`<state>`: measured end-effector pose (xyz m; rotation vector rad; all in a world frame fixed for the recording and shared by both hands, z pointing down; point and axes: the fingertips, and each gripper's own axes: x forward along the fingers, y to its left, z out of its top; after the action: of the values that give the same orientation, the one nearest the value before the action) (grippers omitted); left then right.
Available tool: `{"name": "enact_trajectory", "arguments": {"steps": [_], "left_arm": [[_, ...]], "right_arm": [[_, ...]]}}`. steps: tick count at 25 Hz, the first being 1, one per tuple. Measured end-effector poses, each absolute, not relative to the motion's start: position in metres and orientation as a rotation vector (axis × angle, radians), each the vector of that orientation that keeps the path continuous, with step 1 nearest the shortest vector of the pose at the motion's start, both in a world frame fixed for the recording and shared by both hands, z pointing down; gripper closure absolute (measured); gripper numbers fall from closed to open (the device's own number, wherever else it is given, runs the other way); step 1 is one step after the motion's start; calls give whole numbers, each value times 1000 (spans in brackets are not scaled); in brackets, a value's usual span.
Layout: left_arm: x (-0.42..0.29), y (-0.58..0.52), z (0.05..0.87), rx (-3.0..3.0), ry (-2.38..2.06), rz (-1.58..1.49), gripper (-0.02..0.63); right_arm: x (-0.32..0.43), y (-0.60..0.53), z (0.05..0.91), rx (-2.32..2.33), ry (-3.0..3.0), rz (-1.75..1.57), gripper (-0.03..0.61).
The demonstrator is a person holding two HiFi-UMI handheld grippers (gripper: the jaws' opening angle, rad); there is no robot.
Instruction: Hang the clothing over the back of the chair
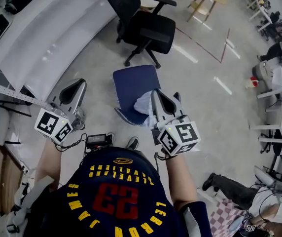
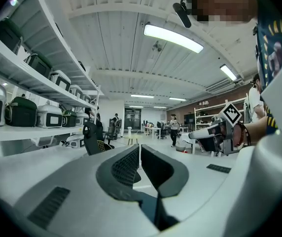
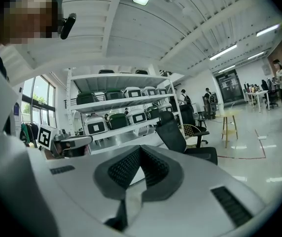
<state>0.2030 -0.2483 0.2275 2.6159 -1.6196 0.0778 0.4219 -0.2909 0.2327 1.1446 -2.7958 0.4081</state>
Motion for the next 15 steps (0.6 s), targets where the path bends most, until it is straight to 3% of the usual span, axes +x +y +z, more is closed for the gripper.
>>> {"name": "enact_trajectory", "arguments": {"steps": [15], "left_arm": [[210, -248, 231, 2619, -1592, 92, 600]], "right_arm": [[425, -290, 233, 1157, -2799, 399, 569]]}}
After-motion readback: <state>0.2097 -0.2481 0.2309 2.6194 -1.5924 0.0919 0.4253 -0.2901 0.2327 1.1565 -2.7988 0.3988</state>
